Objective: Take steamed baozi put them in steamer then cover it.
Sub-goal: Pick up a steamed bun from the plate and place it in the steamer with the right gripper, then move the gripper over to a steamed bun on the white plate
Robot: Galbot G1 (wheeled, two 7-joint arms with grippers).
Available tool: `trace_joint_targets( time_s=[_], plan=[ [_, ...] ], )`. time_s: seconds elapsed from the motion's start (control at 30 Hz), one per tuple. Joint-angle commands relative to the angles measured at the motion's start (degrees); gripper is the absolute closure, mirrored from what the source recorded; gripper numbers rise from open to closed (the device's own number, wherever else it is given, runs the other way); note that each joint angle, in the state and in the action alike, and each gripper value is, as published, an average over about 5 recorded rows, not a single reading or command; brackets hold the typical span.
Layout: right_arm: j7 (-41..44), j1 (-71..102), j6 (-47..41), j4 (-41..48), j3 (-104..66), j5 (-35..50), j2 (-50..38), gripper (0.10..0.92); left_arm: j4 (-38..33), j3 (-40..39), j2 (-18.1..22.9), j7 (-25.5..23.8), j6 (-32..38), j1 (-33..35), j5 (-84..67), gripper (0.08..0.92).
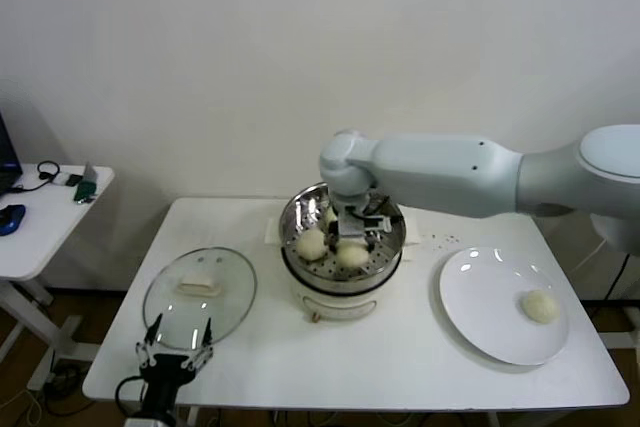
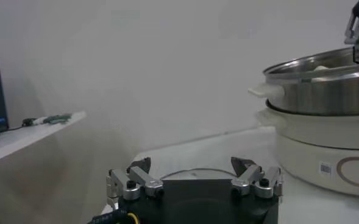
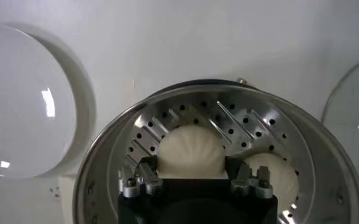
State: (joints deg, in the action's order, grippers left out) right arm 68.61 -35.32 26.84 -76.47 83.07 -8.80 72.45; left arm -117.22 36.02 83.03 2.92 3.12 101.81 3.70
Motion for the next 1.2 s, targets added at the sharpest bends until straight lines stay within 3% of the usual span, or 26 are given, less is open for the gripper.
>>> trace_joint_targets(
  time_s=[0.03,0.23,0.43,0.8,0.93,1.2],
  plan=[
    [-0.1,2.8,1.1,2.2,0.5,-0.5,3.2,0.305,0.3,0.0,0.2,0.0,0.1,0.1,-0.2,0.177],
    [0.2,2.6,0.4,2.2,0.6,-0.2,2.7,0.285,0.4,-0.1,0.4,0.0,0.1,0.1,-0.4,0.177],
    [0.3,1.9,-0.8,1.5,0.3,1.1,1.7,0.209,0.3,0.2,0.3,0.0,0.2,0.2,-0.4,0.177],
    [-0.2,-6.4,-0.2,0.9,-0.2,5.6,-4.1,0.202,-0.1,0.2,0.2,0.0,0.2,-0.2,-0.5,0.177],
    [-1.2,-10.7,-4.9,2.4,1.1,12.8,-9.7,0.203,-0.1,0.0,0.1,0.0,0.4,-0.3,-0.6,0.177],
    [-10.2,-16.9,-22.2,3.8,13.6,28.6,-22.5,0.203,-0.5,-0.4,-0.4,-0.1,0.3,-1.0,-1.1,0.177]
  ],
)
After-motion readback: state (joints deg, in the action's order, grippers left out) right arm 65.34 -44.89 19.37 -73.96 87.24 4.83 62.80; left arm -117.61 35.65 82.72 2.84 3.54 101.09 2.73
